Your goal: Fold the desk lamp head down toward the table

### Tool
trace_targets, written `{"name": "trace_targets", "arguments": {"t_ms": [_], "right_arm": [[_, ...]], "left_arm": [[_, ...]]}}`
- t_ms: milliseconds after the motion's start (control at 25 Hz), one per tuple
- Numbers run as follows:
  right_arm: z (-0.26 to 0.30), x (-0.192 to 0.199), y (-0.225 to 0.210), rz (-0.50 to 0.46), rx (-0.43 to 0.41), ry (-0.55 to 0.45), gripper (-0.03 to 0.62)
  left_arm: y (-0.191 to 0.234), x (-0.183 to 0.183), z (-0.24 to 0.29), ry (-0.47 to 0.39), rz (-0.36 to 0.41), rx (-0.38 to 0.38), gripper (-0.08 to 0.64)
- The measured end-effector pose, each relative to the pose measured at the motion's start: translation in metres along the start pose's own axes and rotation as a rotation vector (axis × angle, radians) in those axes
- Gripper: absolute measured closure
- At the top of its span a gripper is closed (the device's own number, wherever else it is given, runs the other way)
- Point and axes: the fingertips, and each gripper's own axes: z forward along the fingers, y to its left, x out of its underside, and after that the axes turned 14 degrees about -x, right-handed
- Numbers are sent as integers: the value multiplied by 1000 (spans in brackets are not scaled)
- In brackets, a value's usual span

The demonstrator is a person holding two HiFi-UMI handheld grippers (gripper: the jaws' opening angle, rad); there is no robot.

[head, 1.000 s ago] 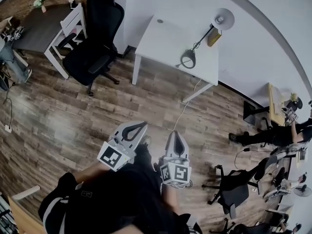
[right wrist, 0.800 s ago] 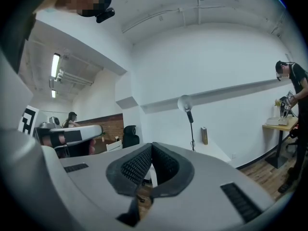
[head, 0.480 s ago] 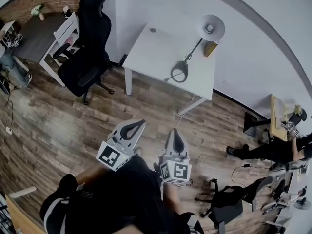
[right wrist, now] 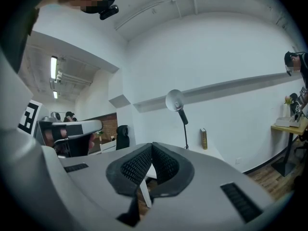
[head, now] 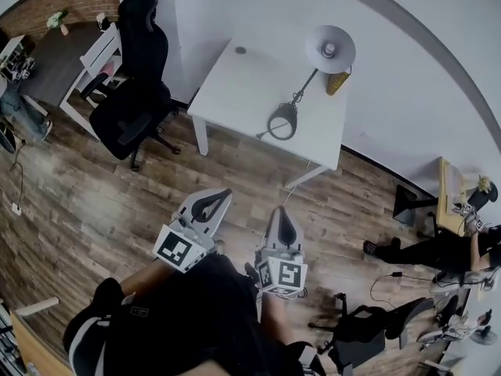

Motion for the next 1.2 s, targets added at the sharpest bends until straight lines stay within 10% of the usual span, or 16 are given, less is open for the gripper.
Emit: {"name": "trace_targets", "arguments": {"t_ms": [1200], "right_arm": [[204,-66,-142,-27,202,-36,578]], "left_arm": [[114,0,264,-4,-53,177,538]]}}
